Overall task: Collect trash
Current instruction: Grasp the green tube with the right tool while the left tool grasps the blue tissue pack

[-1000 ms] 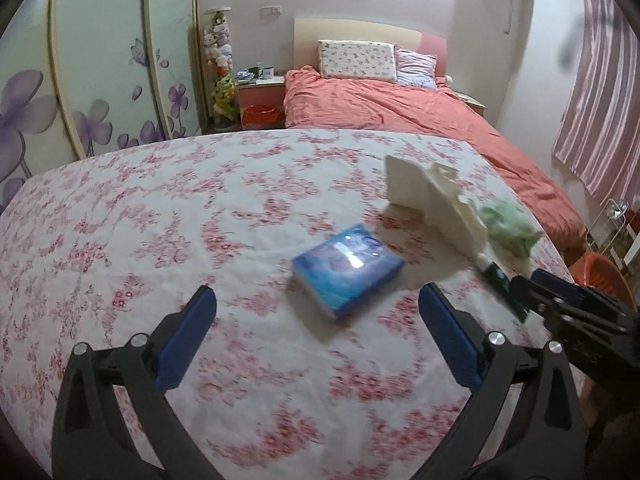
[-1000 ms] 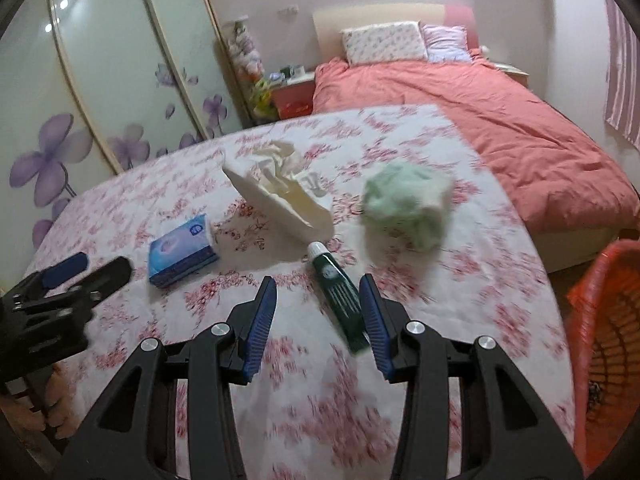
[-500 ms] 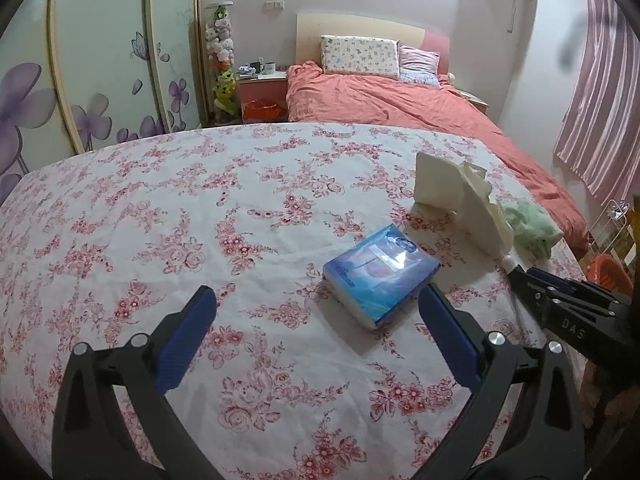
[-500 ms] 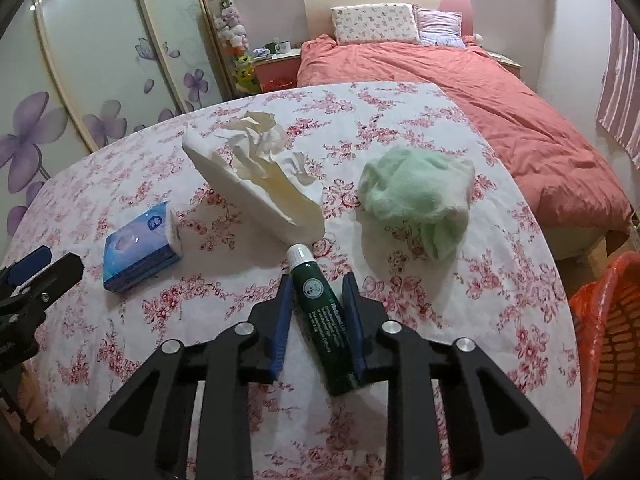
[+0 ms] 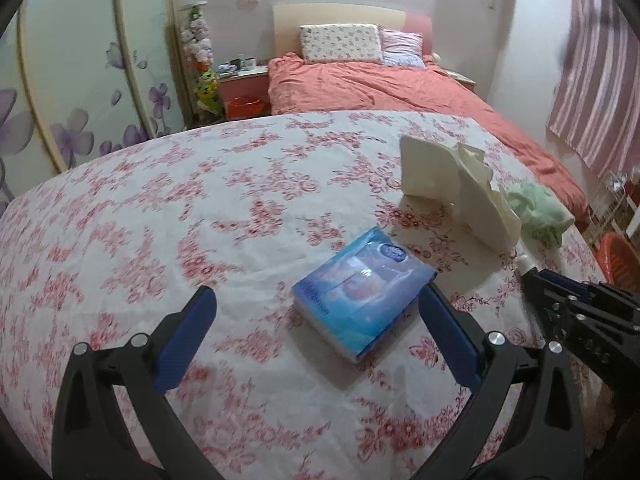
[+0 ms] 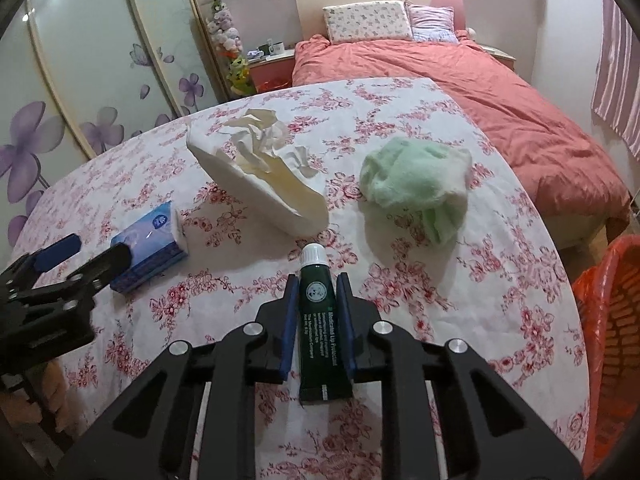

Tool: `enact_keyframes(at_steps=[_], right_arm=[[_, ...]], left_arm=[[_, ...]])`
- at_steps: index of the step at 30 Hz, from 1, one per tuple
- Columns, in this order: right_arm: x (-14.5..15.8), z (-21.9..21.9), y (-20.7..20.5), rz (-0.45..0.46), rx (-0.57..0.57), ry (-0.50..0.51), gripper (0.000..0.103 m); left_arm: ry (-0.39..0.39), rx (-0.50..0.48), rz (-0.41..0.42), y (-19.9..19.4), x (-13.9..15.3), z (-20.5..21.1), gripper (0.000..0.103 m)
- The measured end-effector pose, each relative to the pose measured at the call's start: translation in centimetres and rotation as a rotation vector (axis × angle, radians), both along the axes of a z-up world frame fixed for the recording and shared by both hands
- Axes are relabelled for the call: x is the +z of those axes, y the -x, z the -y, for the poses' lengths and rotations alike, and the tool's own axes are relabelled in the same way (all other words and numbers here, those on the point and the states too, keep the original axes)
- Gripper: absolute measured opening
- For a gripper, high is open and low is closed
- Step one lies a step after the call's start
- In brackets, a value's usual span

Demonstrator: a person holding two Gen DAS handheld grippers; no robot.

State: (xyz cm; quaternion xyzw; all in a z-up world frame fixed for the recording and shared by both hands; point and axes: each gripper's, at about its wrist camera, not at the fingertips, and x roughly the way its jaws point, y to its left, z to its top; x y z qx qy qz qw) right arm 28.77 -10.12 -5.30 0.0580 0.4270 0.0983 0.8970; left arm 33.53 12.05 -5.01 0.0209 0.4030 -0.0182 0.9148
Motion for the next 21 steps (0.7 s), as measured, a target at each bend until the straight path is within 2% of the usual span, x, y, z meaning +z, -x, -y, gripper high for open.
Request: enact_keyframes(at_steps=[6,8,10,11,12,15,18,21], right_arm=[[-0.2,0.4,0.3,0.004,-0.006,-0.007,0.019],[-0.3,0.5,0.3,0.005,-0.006,-0.009,0.019],[-0.3,0.6,0.2,0.005,-0.006,-0.011,0.019],[-0.3,0.6,0.2,0.005,-0.007,-0.013,0.019],[-0.3,0.7,0.3,0.004,-0.007,-0.015,0.019],[-0.4,0.9,0.4,0.003,-0.01,-0.022,0.019],[-0.4,1.2,0.5,0.002,-0.014,-0.027,0.019],[-0.4,1.4,0.8,0.002,-0.017,-0.031,0.019]], left_arm=[[-0.047,-0.042,-0.025,-1.5,-0.9,0.7,0.099],[-0.022,-0.046,-0.038,-1.8,-1.0,0.6,0.099],[0.031,-0.065,-0.077,-1.7,-1.1,0.6,0.092],[0.06,-0.081,-0.097,-1.6,-1.2,0.7,0.085],[0.078,-0.094,-0.111,-1.6,-1.3,0.7,0.084],[0.081,-0.103,-0.114,-1.2,-1.5,1.2,0.084],[0.034,-0.062,-0.072,-1.1,-1.2,1.2,0.094],[0.022,-0.05,-0.056,-1.7,-0.7,1.0,0.095]])
